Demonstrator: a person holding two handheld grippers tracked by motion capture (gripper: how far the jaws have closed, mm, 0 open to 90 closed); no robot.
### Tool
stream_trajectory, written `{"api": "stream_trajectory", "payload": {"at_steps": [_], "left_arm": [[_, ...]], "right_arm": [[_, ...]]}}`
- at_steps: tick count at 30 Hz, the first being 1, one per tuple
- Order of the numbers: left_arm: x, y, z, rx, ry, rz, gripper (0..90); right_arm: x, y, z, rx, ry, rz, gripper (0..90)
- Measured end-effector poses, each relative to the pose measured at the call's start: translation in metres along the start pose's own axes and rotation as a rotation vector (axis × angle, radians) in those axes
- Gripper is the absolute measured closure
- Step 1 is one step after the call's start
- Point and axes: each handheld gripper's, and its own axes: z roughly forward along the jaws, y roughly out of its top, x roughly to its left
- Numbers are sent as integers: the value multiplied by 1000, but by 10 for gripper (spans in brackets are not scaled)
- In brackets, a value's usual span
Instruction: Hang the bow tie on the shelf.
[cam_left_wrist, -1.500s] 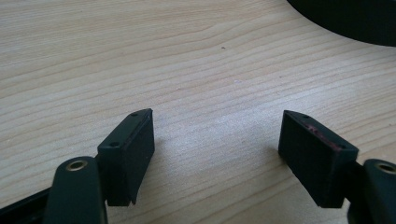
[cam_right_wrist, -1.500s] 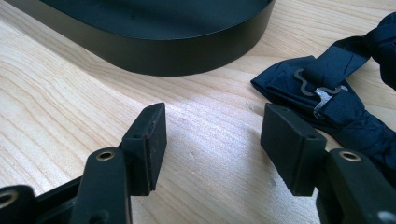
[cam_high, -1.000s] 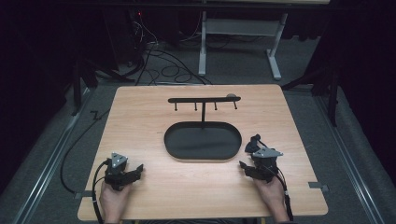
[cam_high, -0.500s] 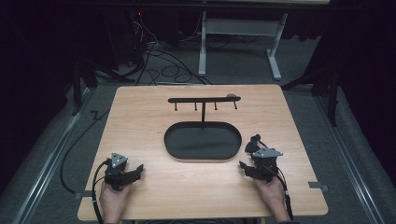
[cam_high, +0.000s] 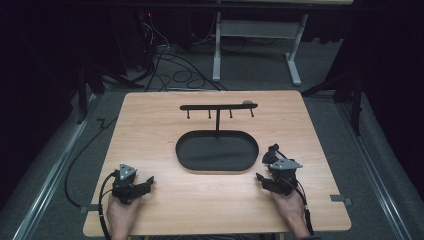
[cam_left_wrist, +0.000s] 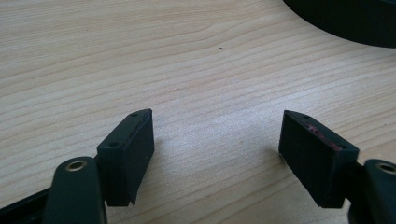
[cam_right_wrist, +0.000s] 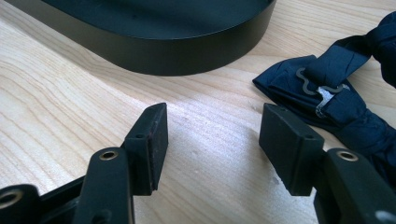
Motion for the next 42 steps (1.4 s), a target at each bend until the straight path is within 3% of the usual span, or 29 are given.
{"api": "stream_trajectory", "payload": {"at_steps": [8,17,28,42], "left_arm": [[1,0,0,-1,-2,-5,272],[1,0,0,-5,-7,-10,271],[2,0,0,-5,-11,-14,270],[2,0,-1,-5,-14,-15,270]], "right_arm": [[-2,-3,-14,-48,16,32,468],[-9,-8,-26,-85,-7,65,471],[-26,-11,-41,-86,-34,131,571],[-50,5,-47,-95,-60,158,604]]}}
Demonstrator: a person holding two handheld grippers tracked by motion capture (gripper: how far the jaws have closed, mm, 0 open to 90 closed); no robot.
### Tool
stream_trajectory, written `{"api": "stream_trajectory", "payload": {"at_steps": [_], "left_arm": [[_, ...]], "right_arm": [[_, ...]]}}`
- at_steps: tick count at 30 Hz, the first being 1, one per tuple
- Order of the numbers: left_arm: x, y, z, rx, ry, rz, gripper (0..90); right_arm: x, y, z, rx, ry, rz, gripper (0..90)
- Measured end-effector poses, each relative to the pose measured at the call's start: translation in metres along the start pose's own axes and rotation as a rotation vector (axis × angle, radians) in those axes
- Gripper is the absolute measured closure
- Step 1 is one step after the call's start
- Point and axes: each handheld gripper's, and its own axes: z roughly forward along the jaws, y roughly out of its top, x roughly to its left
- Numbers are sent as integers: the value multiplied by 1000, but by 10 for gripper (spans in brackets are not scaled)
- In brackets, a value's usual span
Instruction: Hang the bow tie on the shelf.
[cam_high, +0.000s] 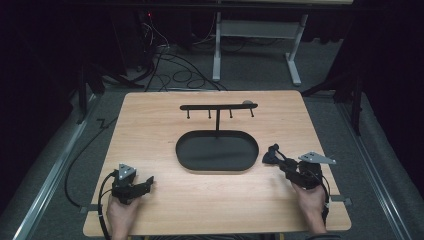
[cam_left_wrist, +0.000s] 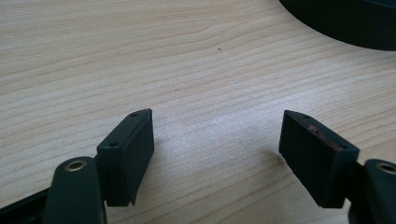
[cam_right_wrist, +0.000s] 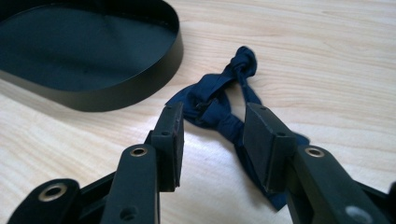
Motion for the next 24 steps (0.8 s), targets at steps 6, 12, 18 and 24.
{"api": "stream_trajectory", "payload": {"at_steps": [6,12,18,24], "left_arm": [[0,0,0,-1,1,0,270],[0,0,0,0,0,1,270],[0,0,0,0,0,0,270],[0,0,0,-2,2,2,270]], "right_arm": [[-7,9,4,-4,-10,9,616],[-13,20,8,-3,-26,13,617],[-15,31,17,20,-22,2,616],[-16,38,26,50,-19,4,615]]}}
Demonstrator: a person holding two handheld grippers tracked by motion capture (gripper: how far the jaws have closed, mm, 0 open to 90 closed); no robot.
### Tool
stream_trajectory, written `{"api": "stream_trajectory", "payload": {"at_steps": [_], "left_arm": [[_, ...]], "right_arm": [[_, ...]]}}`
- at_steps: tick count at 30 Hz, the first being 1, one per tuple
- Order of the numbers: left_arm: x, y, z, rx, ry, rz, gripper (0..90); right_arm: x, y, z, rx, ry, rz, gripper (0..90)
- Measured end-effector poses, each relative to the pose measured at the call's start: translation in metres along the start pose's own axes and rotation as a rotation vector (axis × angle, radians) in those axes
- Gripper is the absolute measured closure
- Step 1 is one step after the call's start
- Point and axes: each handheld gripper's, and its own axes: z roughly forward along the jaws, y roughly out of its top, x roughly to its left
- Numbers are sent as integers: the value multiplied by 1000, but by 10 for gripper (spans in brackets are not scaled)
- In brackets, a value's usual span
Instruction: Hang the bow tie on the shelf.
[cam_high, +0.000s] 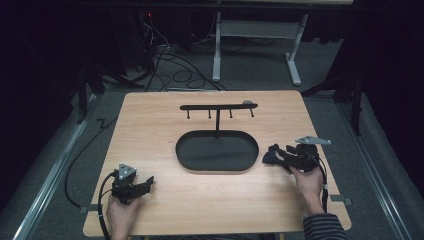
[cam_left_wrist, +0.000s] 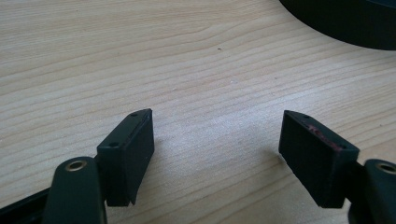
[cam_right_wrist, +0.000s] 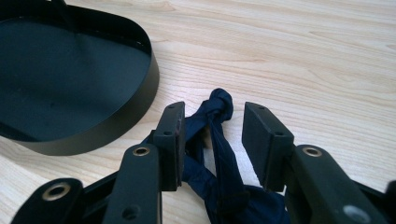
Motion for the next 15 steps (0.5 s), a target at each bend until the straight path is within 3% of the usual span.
{"api": "stream_trajectory", "payload": {"at_steps": [9,15], "left_arm": [[0,0,0,1,0,1,270],[0,0,0,0,1,2,270]], "right_arm": [[1,4,17,39,-6,-31,658],[-2,3,24,70,-13,-18,689]]}}
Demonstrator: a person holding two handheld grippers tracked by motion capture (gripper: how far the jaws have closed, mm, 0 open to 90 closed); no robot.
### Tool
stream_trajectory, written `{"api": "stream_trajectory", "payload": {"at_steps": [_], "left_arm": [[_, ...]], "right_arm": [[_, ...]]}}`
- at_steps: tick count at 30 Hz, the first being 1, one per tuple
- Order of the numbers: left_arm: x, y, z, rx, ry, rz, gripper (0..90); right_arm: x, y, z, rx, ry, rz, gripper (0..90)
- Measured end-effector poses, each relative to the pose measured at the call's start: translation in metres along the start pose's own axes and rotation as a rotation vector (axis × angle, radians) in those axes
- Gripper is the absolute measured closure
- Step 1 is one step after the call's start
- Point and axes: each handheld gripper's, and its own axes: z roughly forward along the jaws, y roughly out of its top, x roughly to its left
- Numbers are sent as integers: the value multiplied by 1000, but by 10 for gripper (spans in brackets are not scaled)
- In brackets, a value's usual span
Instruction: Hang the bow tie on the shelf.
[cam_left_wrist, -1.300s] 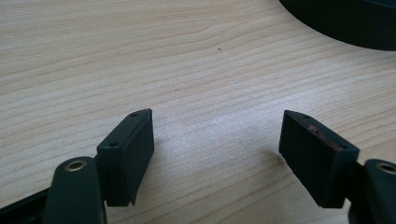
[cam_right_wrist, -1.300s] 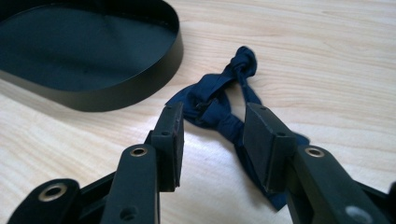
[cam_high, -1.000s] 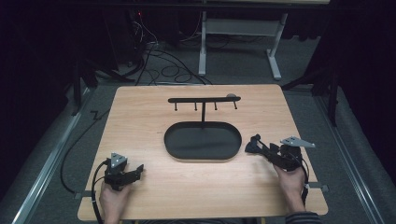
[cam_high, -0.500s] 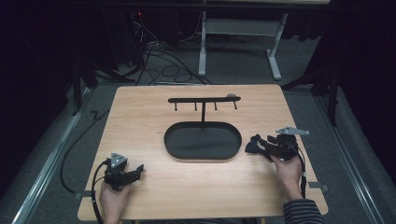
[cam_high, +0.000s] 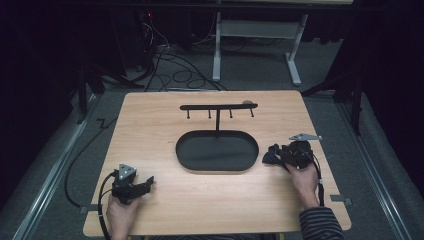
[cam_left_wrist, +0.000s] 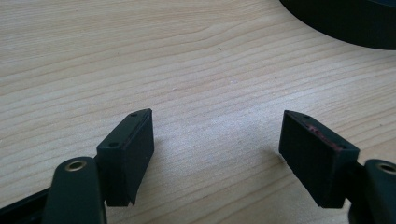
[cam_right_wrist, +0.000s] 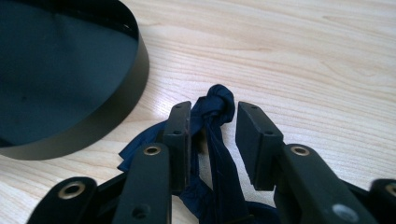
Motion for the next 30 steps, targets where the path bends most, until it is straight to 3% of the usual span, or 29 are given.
{"api": "stream_trajectory", "payload": {"at_steps": [15,20,30], "left_arm": [[0,0,0,1,-1,0,270],[0,0,0,0,-1,0,270],[0,0,0,0,-2,0,269]], "right_arm": [[-5,-3,14,59,-5,10,861],[-7,-3,12,48,6,16,900],[-5,0,-9,-39,39,31,900]]}}
